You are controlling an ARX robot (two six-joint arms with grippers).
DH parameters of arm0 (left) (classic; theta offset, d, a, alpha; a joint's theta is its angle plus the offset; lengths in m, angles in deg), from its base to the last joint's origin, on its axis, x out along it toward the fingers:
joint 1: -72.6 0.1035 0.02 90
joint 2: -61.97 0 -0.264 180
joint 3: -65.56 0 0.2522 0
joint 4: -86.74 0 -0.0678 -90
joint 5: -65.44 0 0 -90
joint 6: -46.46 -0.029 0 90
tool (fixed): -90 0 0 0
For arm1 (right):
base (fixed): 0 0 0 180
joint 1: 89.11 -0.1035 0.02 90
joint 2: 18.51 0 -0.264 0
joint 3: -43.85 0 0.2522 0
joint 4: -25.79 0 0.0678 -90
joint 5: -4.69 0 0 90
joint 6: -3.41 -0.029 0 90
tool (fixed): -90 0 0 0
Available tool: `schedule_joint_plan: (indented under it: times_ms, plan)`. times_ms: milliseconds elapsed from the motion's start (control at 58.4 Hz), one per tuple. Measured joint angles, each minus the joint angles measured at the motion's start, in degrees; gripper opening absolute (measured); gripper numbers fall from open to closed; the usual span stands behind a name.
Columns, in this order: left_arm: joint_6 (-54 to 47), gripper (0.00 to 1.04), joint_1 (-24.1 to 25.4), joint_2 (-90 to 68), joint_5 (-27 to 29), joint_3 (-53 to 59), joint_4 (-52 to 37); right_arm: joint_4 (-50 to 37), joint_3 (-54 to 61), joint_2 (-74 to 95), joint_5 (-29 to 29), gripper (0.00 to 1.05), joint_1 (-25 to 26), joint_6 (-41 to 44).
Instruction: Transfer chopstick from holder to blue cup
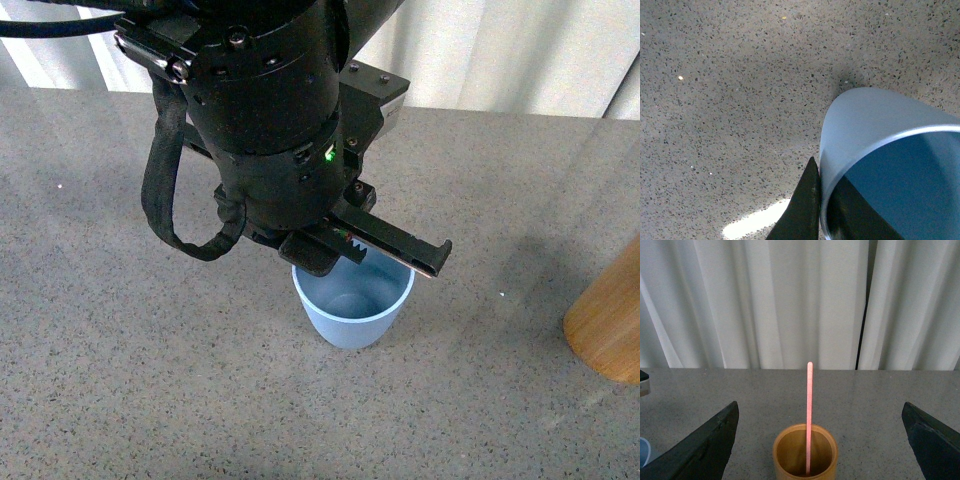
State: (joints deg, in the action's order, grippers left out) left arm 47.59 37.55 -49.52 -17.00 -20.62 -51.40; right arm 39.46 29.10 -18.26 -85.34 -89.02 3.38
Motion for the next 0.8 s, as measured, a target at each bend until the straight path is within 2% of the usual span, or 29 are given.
schedule_joint_plan:
  times_ms: [291,360,514,668,753,805]
  plan:
    - [0.3,0.04,-0.7,-0.6,-0.3,0.0,-0.8,0.0,0.0,0.0,0.0,0.95,0.0,0.0]
    - [0.6,0.18,-1.2,-0.7,-0.6,0.2,-1.1,0.0,0.0,0.0,0.0,0.95,0.0,0.0]
    - [0.8,0.39,-1.5,-0.7,-0.9,0.2,-1.1,0.0,0.0,0.0,0.0,0.95,0.0,0.0]
    - [1.1,0.72,-0.9,-0.7,-0.6,0.2,-1.1,0.0,0.0,0.0,0.0,0.95,0.0,0.0]
    - [1.1,0.84,-0.3,-0.5,-0.6,0.2,-0.7,0.0,0.0,0.0,0.0,0.95,0.0,0.0]
    - [1.1,0.94,0.4,0.3,-0.6,0.2,-0.2,0.0,0.0,0.0,0.0,0.95,0.0,0.0]
